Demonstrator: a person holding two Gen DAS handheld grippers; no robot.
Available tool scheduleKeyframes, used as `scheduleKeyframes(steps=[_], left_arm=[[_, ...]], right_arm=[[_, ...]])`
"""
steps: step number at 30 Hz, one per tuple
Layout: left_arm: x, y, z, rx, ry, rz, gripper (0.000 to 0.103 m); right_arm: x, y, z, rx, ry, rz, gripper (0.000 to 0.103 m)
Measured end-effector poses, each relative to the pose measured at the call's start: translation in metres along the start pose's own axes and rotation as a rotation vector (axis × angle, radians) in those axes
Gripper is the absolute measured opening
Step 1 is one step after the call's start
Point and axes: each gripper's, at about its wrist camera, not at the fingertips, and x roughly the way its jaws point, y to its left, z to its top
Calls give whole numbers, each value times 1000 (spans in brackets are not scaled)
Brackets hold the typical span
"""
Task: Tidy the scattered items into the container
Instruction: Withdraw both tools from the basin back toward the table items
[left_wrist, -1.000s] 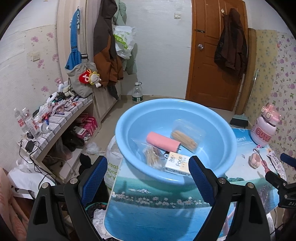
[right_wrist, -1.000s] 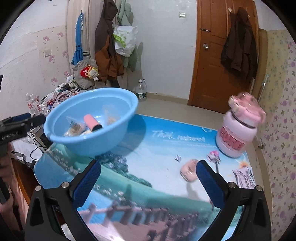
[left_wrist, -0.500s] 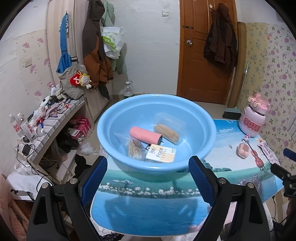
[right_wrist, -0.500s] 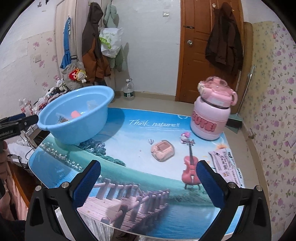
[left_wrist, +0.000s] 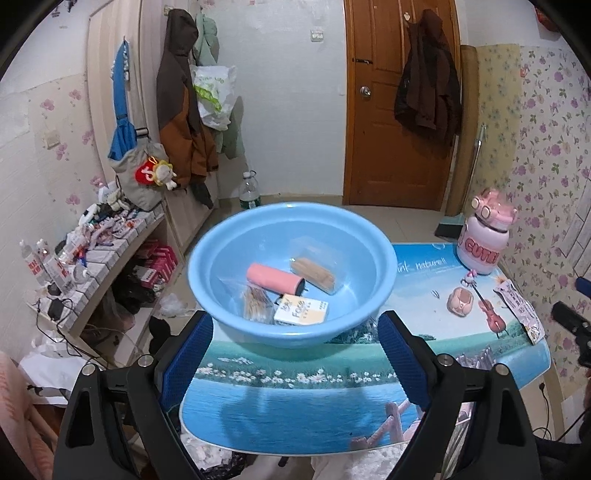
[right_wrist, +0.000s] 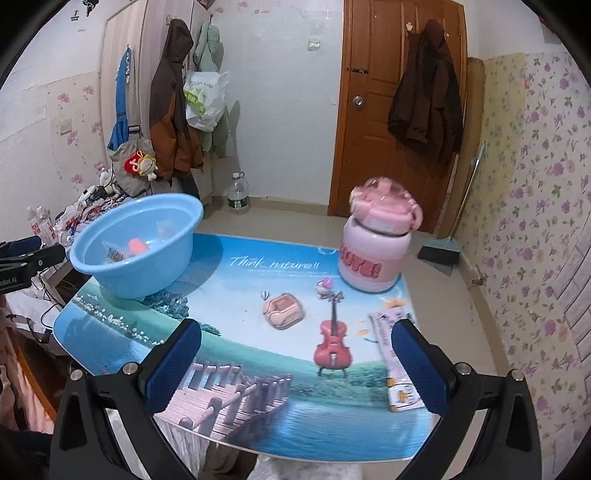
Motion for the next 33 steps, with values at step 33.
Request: scheduleKeyframes(steps=[33], left_arm=[[-10,-17,6,-1,23,-39,92]], right_arm=[[-21,-5,18,64,-35,36,103]])
